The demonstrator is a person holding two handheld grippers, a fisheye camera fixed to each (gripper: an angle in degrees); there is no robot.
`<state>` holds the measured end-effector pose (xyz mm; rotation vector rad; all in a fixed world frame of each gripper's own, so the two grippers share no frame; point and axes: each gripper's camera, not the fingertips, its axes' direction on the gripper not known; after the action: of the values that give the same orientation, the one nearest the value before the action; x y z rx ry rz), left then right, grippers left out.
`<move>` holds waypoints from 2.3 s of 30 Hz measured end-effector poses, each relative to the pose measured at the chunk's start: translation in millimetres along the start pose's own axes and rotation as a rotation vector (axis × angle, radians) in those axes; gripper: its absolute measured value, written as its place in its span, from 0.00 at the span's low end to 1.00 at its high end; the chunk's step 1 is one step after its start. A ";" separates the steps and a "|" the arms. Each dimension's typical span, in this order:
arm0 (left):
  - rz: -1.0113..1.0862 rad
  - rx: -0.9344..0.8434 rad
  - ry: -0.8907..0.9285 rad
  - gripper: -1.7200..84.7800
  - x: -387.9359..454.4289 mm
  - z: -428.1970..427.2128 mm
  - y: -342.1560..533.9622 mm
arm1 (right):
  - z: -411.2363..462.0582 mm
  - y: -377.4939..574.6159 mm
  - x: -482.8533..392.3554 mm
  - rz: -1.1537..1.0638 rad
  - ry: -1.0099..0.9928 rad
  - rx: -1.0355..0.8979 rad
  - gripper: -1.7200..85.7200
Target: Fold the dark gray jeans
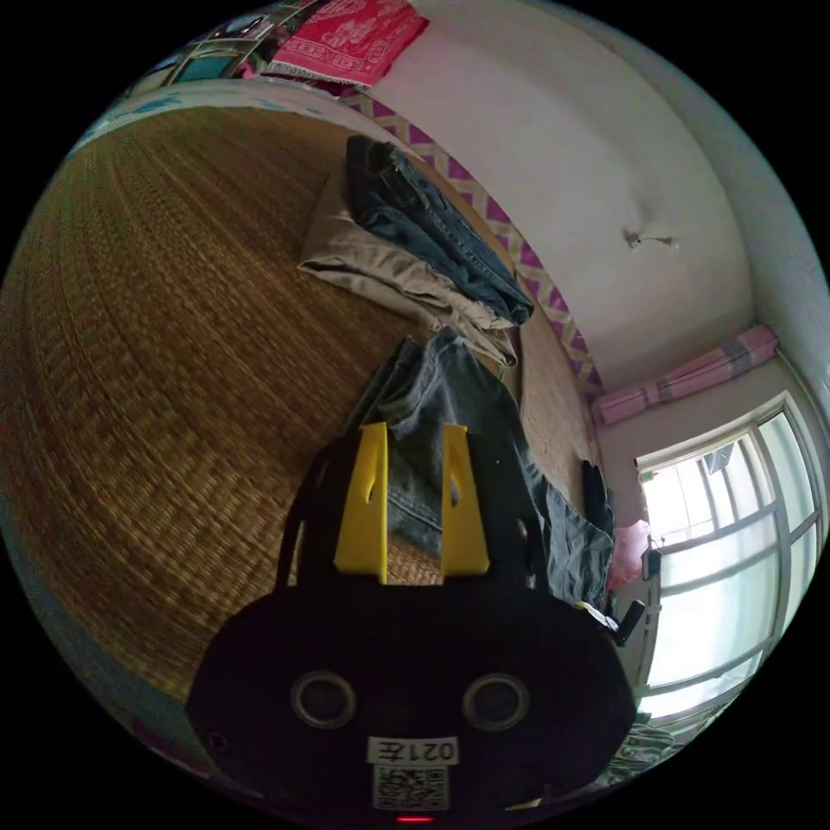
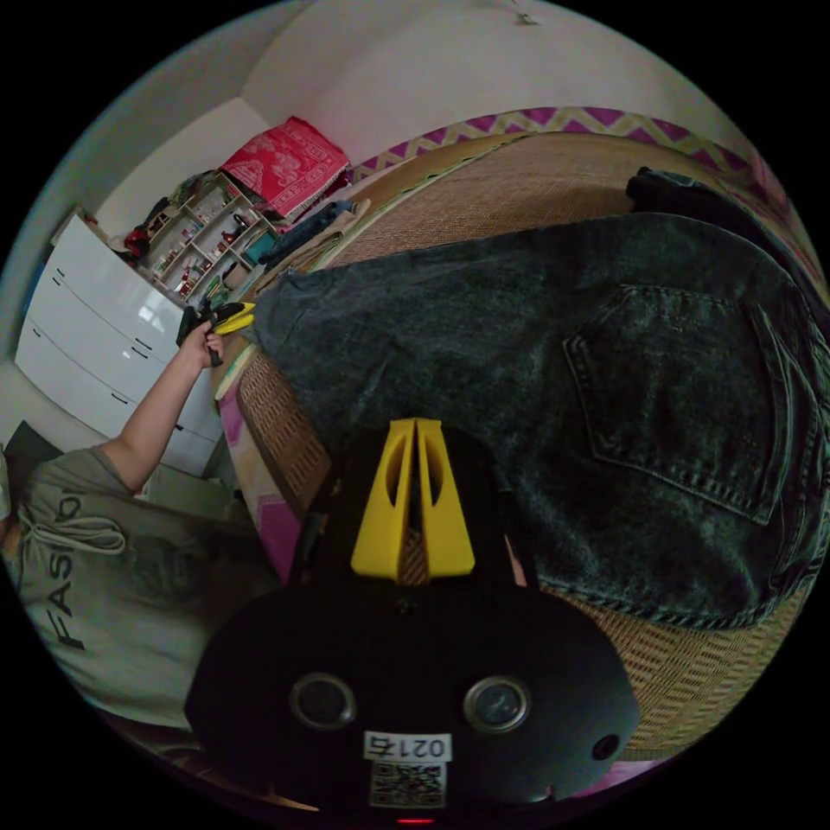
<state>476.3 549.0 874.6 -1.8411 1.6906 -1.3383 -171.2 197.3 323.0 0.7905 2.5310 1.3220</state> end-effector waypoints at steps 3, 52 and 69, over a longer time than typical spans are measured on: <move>-0.009 0.029 0.074 0.02 -8.7 -11.8 0.0 | -1.9 1.2 1.8 0.002 -0.004 0.001 0.01; -0.107 0.035 0.141 0.15 -20.7 46.8 198.8 | -160.6 145.8 -22.1 0.099 -0.088 0.282 0.01; 0.729 0.186 0.110 0.01 338.2 132.2 456.7 | -213.4 242.4 28.7 0.204 -0.128 0.343 0.02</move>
<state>255.0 80.0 607.3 -0.9065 1.9353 -1.2183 -187.8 173.7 645.9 1.1859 2.6638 0.8576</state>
